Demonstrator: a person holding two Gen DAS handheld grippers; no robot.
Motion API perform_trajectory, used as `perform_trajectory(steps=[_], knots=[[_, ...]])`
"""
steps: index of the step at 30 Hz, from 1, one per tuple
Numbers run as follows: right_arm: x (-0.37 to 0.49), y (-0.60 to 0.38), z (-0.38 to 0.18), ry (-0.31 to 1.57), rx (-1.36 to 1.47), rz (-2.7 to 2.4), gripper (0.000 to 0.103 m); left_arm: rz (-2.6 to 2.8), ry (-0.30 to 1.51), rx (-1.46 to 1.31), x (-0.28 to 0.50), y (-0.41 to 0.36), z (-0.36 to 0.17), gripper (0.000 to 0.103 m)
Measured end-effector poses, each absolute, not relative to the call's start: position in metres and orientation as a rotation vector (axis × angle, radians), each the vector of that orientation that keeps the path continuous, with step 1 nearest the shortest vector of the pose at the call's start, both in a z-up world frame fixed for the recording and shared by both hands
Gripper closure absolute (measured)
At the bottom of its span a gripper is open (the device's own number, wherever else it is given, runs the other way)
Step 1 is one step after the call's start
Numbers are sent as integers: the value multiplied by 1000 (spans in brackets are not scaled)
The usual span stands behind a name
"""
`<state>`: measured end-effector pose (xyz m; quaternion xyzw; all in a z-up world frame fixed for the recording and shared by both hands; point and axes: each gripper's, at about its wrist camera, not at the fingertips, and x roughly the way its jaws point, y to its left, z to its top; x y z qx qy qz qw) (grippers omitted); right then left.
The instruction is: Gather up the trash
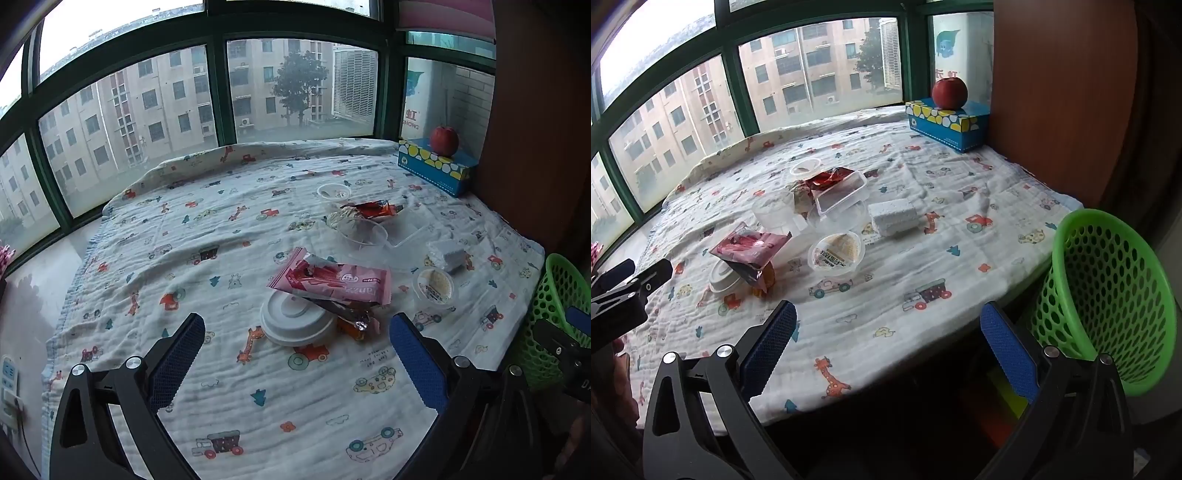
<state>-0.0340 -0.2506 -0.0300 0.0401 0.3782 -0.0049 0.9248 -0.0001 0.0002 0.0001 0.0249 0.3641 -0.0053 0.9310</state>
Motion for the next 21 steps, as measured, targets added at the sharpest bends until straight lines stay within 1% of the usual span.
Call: perform_trajectory(steps=[7, 21], knots=[[-34, -250, -29, 772, 81, -12, 5, -6, 741, 58, -3, -12, -3, 6], [-34, -252, -28, 767, 86, -9, 5, -28, 752, 30, -2, 0, -2, 6]])
